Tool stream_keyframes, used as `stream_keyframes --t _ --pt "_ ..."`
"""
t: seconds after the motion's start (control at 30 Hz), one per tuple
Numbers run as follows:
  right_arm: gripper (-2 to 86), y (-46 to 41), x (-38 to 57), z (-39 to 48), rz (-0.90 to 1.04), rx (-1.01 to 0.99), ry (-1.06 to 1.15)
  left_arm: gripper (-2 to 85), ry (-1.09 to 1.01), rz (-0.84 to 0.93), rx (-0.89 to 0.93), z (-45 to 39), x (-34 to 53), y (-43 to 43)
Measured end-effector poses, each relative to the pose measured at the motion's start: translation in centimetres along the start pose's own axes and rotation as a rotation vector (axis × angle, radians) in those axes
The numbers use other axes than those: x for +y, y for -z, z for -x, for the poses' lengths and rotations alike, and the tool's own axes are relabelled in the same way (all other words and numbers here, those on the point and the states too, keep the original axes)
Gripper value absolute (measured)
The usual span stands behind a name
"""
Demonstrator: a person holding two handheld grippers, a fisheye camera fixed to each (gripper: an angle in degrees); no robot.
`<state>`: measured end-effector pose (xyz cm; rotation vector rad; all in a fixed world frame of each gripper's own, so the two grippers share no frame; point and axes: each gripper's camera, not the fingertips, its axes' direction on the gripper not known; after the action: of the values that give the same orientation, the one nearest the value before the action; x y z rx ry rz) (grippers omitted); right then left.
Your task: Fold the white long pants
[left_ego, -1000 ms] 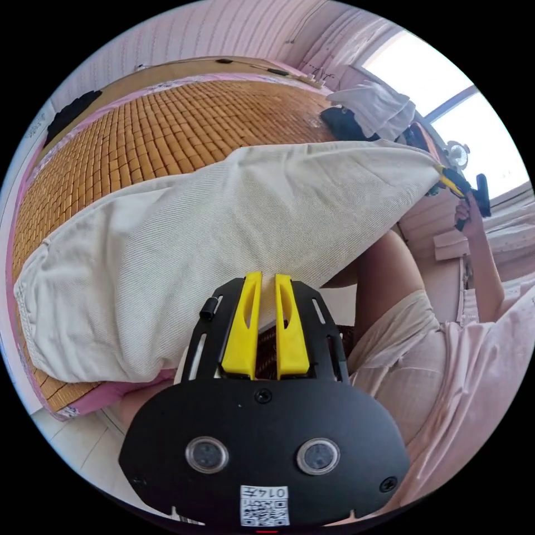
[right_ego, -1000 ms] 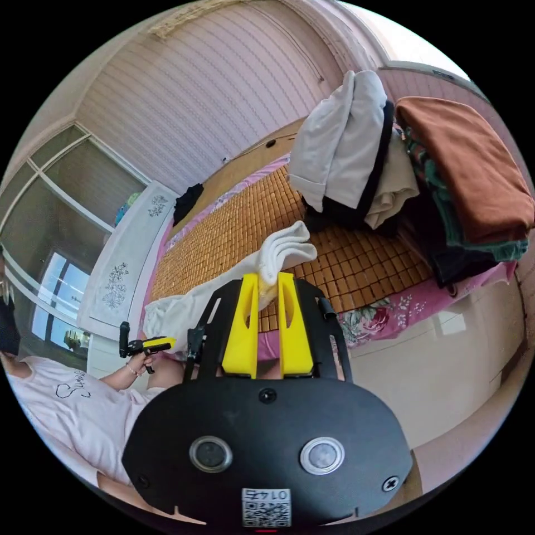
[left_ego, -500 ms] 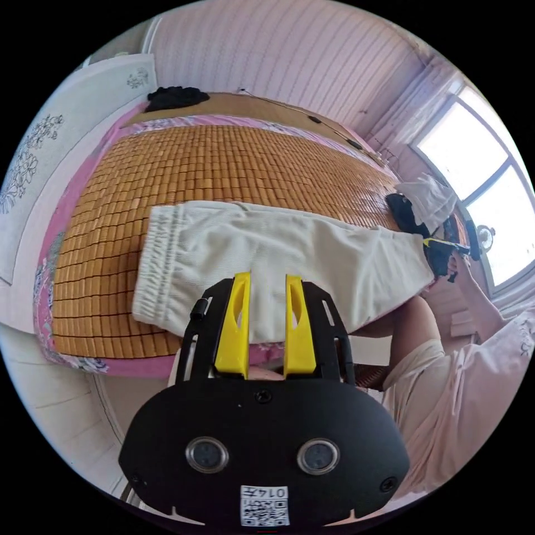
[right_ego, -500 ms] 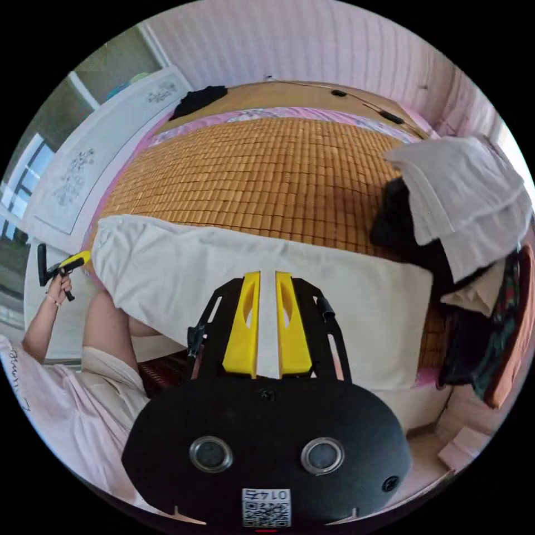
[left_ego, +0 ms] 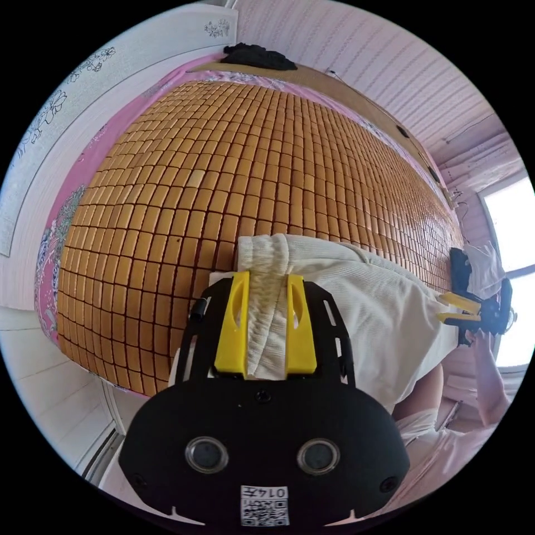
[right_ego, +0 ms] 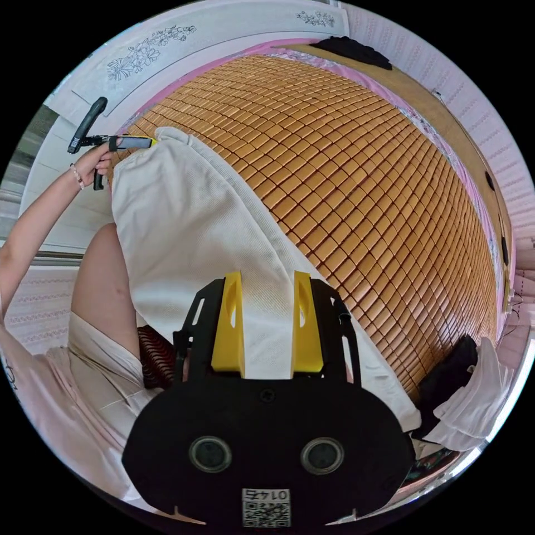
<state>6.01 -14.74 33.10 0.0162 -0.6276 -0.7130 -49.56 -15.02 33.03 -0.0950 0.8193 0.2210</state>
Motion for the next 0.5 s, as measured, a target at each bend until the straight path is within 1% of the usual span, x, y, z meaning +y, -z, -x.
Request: stream_keyframes --t 0.07,0.17,0.23,0.37,0.43,0.47,0.5 --pt "12.4 -1.5 -0.3 -0.7 0.028 0.048 -0.045 2.2 -0.017 -0.040 0.058 0.1 1.2 1.8" --pt "12.1 -4.9 -1.1 -1.1 0.126 -0.010 -0.071 0.4 -0.063 -0.118 0.062 -0.2 4.3 5.8" --pt "10.7 -5.9 -1.4 -0.4 0.121 0.003 -0.055 -0.1 -0.070 -0.161 0.069 -0.2 6.6 8.4" --pt "2.7 -4.4 -2.4 2.1 0.045 0.045 0.035 -0.8 -0.066 -0.260 0.116 -0.2 11.6 14.6" --pt "1.5 -2.6 -2.6 2.9 0.000 0.096 0.063 -0.9 -0.042 -0.328 0.040 -0.2 13.3 17.7" --pt "0.9 -1.4 -2.6 3.3 -0.060 0.116 0.084 -0.9 -0.021 -0.383 0.008 0.3 14.4 20.1" --pt "0.3 -0.6 -2.8 3.4 -0.111 0.111 0.098 -0.9 0.014 -0.444 0.018 1.2 15.2 22.2"
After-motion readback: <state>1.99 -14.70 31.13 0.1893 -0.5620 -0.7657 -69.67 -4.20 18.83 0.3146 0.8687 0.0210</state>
